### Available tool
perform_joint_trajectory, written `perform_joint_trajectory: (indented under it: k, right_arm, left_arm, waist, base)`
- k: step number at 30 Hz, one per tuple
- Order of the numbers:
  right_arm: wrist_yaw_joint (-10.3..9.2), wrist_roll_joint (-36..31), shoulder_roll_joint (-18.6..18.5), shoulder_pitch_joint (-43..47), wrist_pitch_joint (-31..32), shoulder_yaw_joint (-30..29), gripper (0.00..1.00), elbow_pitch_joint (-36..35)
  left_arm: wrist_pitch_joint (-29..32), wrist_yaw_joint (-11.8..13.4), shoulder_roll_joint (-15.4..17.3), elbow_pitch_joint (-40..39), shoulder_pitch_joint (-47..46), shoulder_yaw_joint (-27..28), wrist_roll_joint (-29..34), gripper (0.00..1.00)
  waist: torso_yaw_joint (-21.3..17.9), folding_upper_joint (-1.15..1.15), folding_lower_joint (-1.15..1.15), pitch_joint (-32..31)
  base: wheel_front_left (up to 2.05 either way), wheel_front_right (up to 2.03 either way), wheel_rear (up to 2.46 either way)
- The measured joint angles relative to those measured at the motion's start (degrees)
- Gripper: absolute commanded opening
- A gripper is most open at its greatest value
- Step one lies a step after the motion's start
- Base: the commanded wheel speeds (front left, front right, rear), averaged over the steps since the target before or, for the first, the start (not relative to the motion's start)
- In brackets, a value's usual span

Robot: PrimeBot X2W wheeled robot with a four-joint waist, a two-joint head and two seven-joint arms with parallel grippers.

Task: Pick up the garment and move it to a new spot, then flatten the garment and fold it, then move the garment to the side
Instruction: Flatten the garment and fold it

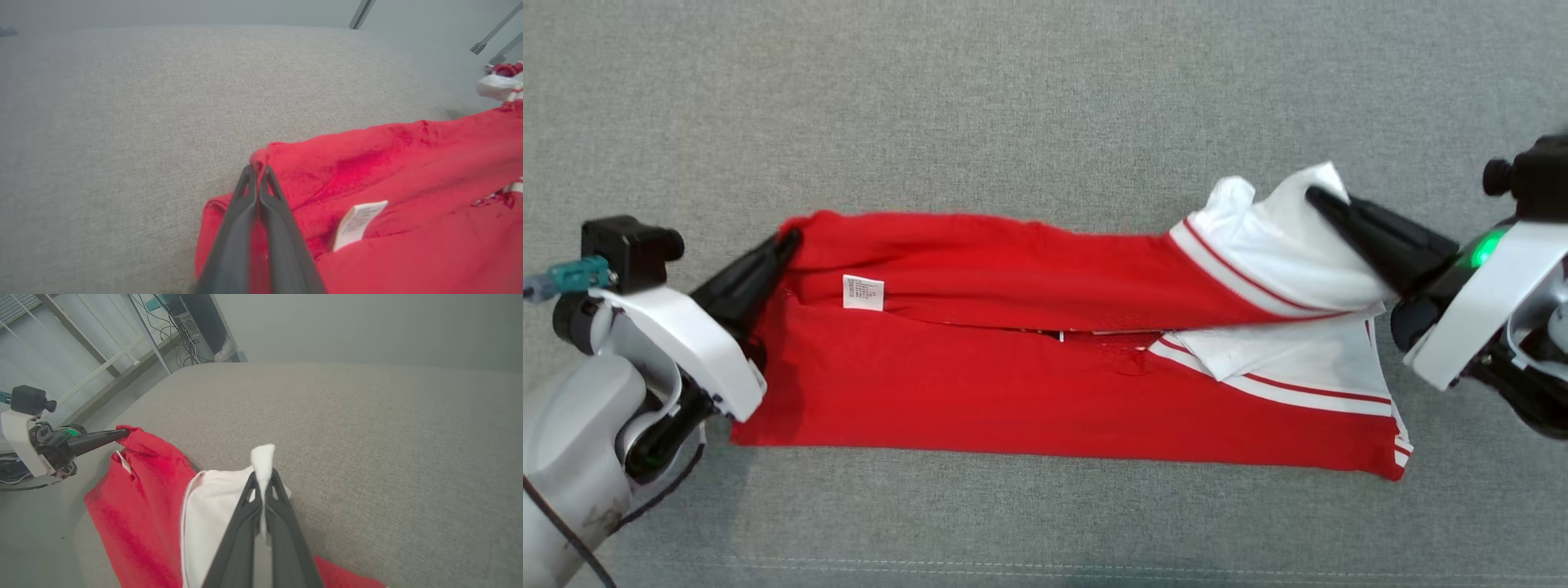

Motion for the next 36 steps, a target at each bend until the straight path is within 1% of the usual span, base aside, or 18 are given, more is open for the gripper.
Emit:
perform_joint_trajectory:
  k: [2,4,7,9,13,14,18,21,25,30,34,36]
  right_arm:
    - [0.0,0.5,0.0,1.0,-0.1,0.4,0.0,-0.5]
    - [0.0,-0.2,-0.1,1.6,-1.2,0.8,0.0,0.9]
    - [0.0,-1.0,0.4,1.5,-2.2,0.4,0.0,4.1]
    - [0.0,-1.2,1.3,1.3,-2.7,0.1,0.0,6.0]
    - [0.0,-2.5,4.4,-0.6,-2.8,0.1,0.0,10.6]
    - [0.0,-2.6,5.8,-2.6,-3.1,-0.3,0.0,12.9]
    - [0.0,-2.7,7.8,-6.9,-2.9,-0.6,0.0,18.2]
    - [0.0,-2.3,8.4,-9.6,-0.5,-0.4,0.0,21.5]
    - [0.0,-0.9,8.9,-12.4,3.4,-0.1,0.0,24.1]
    - [0.0,1.9,9.6,-16.0,11.5,0.2,0.0,27.2]
    - [0.0,5.0,9.9,-18.9,18.9,0.4,0.0,29.2]
    - [0.0,6.8,10.4,-20.3,20.4,-0.2,0.0,30.4]
  left_arm:
    - [0.0,0.0,0.6,-1.1,0.5,-1.2,0.1,0.0]
    - [0.0,0.0,1.5,-1.6,1.1,-0.2,0.2,0.0]
    - [0.0,0.0,1.7,-1.4,1.1,1.0,0.3,0.0]
    - [0.0,0.0,1.5,-1.3,1.1,1.7,0.3,0.0]
    - [0.0,0.0,0.8,-0.7,1.0,2.4,0.3,0.0]
    - [0.0,0.0,0.0,-0.2,0.8,2.9,0.9,0.0]
    - [0.0,0.0,-1.8,1.0,-0.9,3.8,2.4,0.0]
    - [0.0,0.0,-3.0,1.7,-3.1,4.5,3.2,0.0]
    - [0.0,0.0,-4.3,2.9,-5.2,4.8,4.2,0.0]
    - [0.0,0.0,-5.5,4.4,-7.4,2.7,4.0,0.0]
    - [0.0,0.0,-6.1,5.0,-9.7,0.6,1.7,0.0]
    - [0.0,0.0,-6.1,5.4,-10.8,-0.4,0.8,0.0]
  waist:
    - [0.1,0.0,0.0,-0.5]
    - [0.2,0.0,0.0,-1.1]
    - [0.4,0.0,0.0,-1.5]
    - [0.5,0.0,0.0,-1.4]
    - [0.6,0.0,0.0,-0.6]
    - [0.9,0.0,0.0,0.0]
    - [1.7,0.0,0.0,1.5]
    - [2.6,0.0,0.0,2.7]
    - [3.7,0.0,0.0,4.5]
    - [4.8,0.0,0.0,6.8]
    - [5.5,0.0,0.0,7.7]
    - [5.7,0.0,0.0,7.9]
  base:
    - [0.0,0.0,0.0]
    - [0.0,0.0,0.0]
    - [0.0,0.0,0.0]
    - [0.0,0.0,0.0]
    - [0.0,0.0,0.0]
    - [0.0,0.0,0.0]
    - [0.0,0.0,0.0]
    - [0.0,0.0,0.0]
    - [0.0,0.0,0.0]
    - [0.0,0.0,0.0]
    - [0.0,0.0,0.0]
    - [0.0,0.0,0.0]
